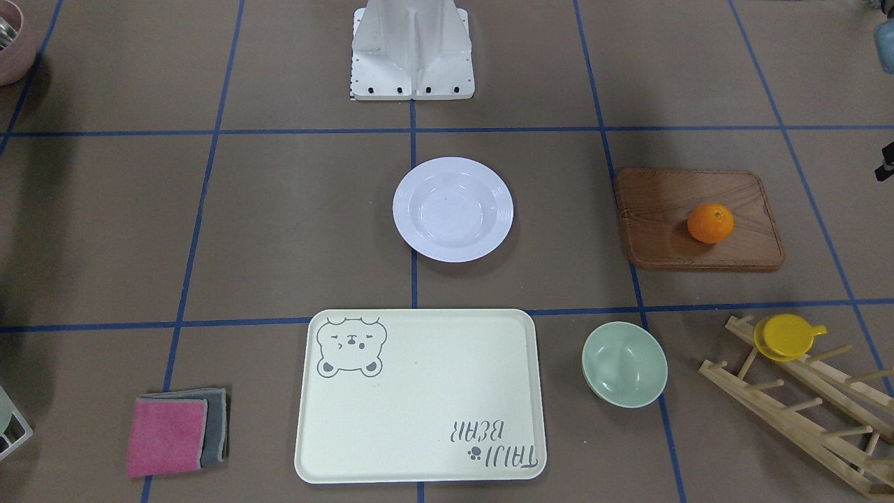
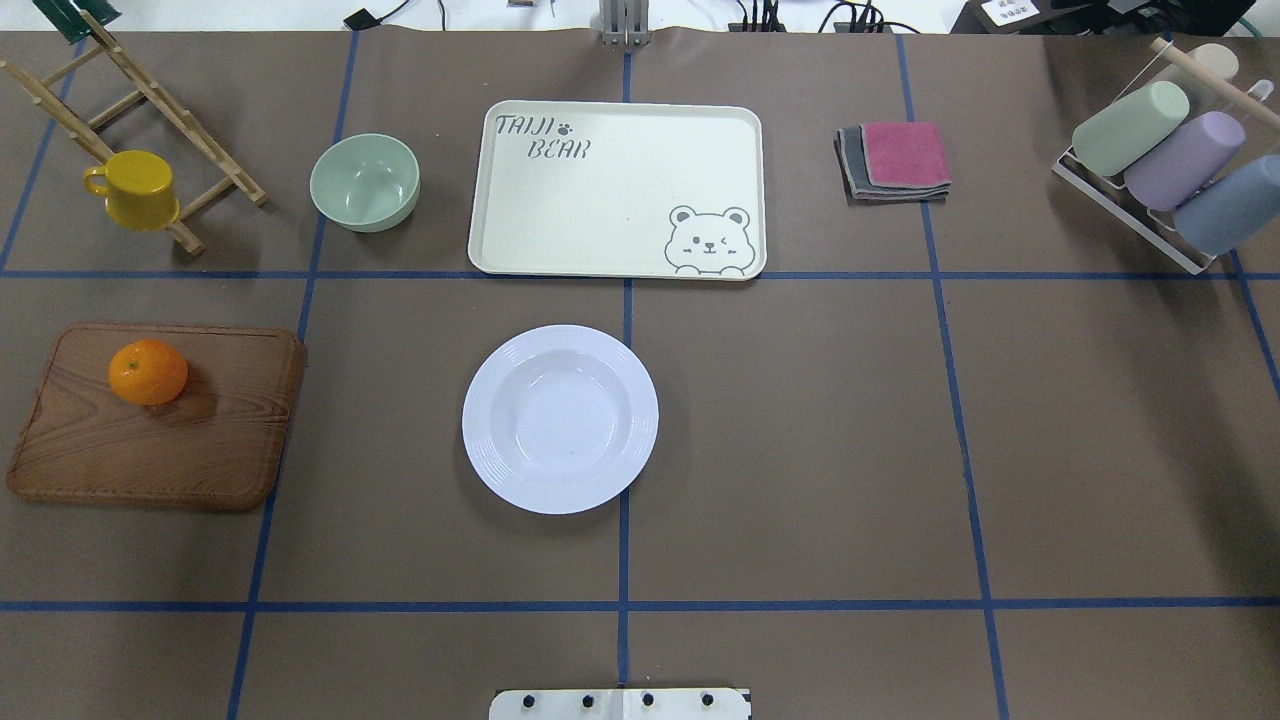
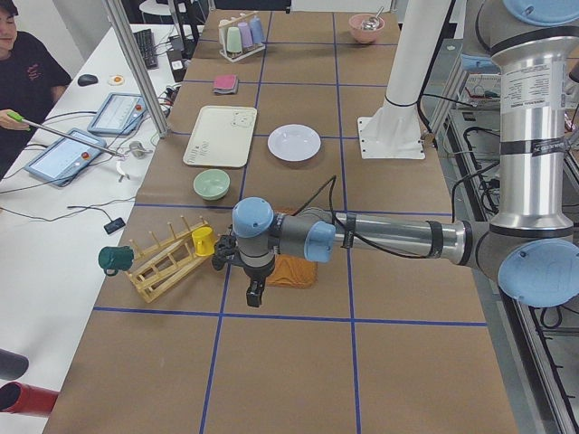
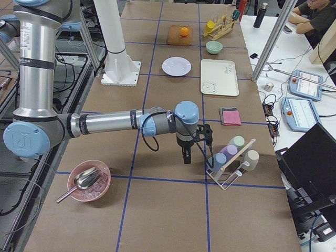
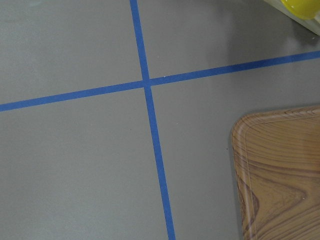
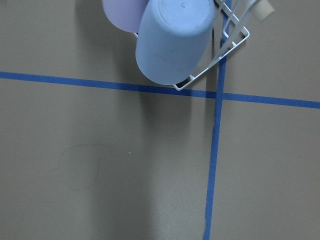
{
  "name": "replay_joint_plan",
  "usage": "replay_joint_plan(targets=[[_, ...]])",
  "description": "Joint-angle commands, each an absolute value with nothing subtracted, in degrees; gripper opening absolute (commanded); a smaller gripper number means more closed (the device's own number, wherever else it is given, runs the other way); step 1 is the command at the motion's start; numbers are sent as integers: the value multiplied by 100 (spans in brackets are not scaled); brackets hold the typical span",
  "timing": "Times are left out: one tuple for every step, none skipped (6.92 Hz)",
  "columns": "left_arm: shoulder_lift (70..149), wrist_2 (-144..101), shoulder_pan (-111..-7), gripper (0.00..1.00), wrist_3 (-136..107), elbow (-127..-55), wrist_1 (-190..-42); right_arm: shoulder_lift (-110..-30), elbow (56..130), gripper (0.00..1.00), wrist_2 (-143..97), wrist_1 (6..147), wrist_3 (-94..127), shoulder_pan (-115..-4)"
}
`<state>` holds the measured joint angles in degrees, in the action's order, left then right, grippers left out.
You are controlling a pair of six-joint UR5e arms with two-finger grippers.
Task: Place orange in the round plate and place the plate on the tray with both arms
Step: 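Move the left gripper toward the orange while the right approaches the plate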
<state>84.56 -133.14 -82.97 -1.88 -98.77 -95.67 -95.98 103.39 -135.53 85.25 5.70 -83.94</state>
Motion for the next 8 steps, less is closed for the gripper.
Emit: replay_joint_plan(targets=[[8464,-13342,-8288,99,-228,-9888,-9571,-9598,10336,100,-14075,7941,580,-8367],[8481,-13342,-8288,99,-263,-9914,-9563,-9580,10353,100,-14620,7467,1067,-8202],[8490,-13333,-8271,100,-455,-10062,-9554,-9363,10397,100,-14695,6940,2360,-7783],[8490,-13342,-8253,100,-805,-10211,-9554,-9178,10415,100,-14800,6500,3113,-7195],[8499,-13359,-8218,100,-861,-10274,-9562,-9028,10450,100,-14809,5721,4425,-6868],[8516,-13359,-8131,99,-1166,-10370,-9597,-8800,10389,100,-14766,4669,5935,-6325],[8508,-13359,-7851,99,-1595,-10493,-9789,-8641,10310,100,-14713,3962,7125,-5971],[8508,-13351,-7466,99,-2478,-10503,-10296,-8614,10275,100,-14478,3207,7798,-5715]])
